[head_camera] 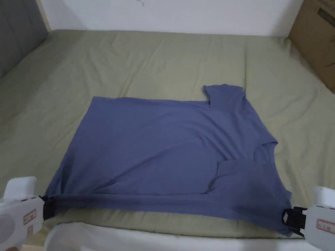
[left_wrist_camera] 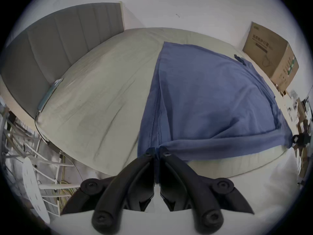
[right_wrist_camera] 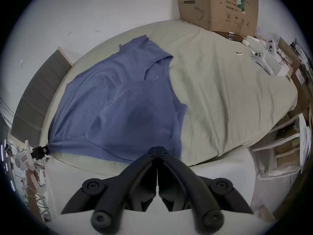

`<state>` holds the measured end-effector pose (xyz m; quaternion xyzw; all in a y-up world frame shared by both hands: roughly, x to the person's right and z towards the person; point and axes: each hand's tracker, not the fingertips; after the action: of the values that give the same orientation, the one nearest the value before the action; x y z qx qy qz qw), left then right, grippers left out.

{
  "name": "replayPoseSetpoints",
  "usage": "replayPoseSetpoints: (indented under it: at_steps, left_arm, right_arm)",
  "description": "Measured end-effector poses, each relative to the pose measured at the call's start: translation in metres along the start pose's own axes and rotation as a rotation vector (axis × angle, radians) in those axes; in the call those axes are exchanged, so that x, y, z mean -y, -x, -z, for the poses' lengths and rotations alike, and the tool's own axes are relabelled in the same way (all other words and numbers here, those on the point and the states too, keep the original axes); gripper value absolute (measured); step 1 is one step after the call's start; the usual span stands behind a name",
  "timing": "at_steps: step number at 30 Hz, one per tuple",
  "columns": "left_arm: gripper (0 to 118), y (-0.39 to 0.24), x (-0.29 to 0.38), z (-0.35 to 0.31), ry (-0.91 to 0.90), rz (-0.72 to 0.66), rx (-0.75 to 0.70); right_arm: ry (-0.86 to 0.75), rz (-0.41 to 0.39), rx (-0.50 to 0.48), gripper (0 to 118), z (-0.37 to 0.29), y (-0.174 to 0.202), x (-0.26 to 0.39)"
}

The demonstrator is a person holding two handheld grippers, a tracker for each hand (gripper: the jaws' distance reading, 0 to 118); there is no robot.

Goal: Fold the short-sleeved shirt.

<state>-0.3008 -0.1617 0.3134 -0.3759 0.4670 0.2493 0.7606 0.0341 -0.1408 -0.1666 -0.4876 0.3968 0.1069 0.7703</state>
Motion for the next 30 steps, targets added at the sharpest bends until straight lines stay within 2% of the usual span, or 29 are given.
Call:
replayPoseSetpoints:
  at_steps: [2, 3, 5, 6, 9, 10, 11, 12, 13, 16, 21, 25, 30]
  left_arm:
    - [3, -0.001, -0.002, -0.005, -0.009, 0.012, -0.003]
    - [3, -0.002, -0.003, -0.007, -0.015, 0.024, -0.007]
    - [3, -0.008, -0.002, -0.012, -0.018, 0.039, -0.012]
    - [3, -0.007, -0.002, -0.014, -0.021, 0.042, -0.012]
    - [3, -0.009, -0.002, -0.017, -0.024, 0.042, -0.014]
    - [3, -0.009, -0.002, -0.017, -0.022, 0.043, -0.014]
    - [3, -0.009, -0.002, -0.017, -0.018, 0.047, -0.017]
    - [3, -0.011, -0.002, -0.017, -0.015, 0.053, -0.021]
    - [3, -0.011, -0.002, -0.019, -0.015, 0.060, -0.026]
    - [3, -0.013, -0.003, -0.023, -0.016, 0.059, -0.027]
    - [3, -0.015, -0.019, -0.033, -0.037, 0.055, -0.026]
    - [3, -0.019, -0.051, -0.037, -0.078, 0.055, -0.028]
    - [3, -0.030, -0.105, -0.016, -0.097, 0.093, -0.036]
  right_arm:
    - [-0.009, -0.001, 0.005, 0, -0.004, -0.001, -0.005]
    - [-0.005, -0.007, 0.016, 9, -0.003, -0.002, -0.007]
    - [-0.002, -0.014, 0.054, 62, 0.003, -0.004, -0.009]
    - [0.006, -0.012, 0.059, 70, 0.005, -0.004, -0.009]
    - [0.079, 0.022, 0.053, 68, 0.021, -0.014, -0.009]
    - [0.083, 0.018, 0.045, 53, 0.028, -0.018, -0.009]
    - [0.089, 0.008, 0.039, 14, 0.030, -0.017, -0.007]
    - [0.106, 0.016, 0.030, 0, 0.032, -0.016, -0.006]
    - [0.106, 0.019, -0.005, 0, 0.033, -0.013, -0.003]
    - [0.060, -0.017, 0.039, 0, 0.016, 0.000, 0.000]
    - [-0.008, 0.005, -0.021, 0, -0.004, -0.002, -0.018]
    - [-0.060, -0.008, -0.040, 0, -0.019, 0.001, -0.054]
    - [-0.081, -0.009, -0.036, 0, 0.005, 0.002, -0.109]
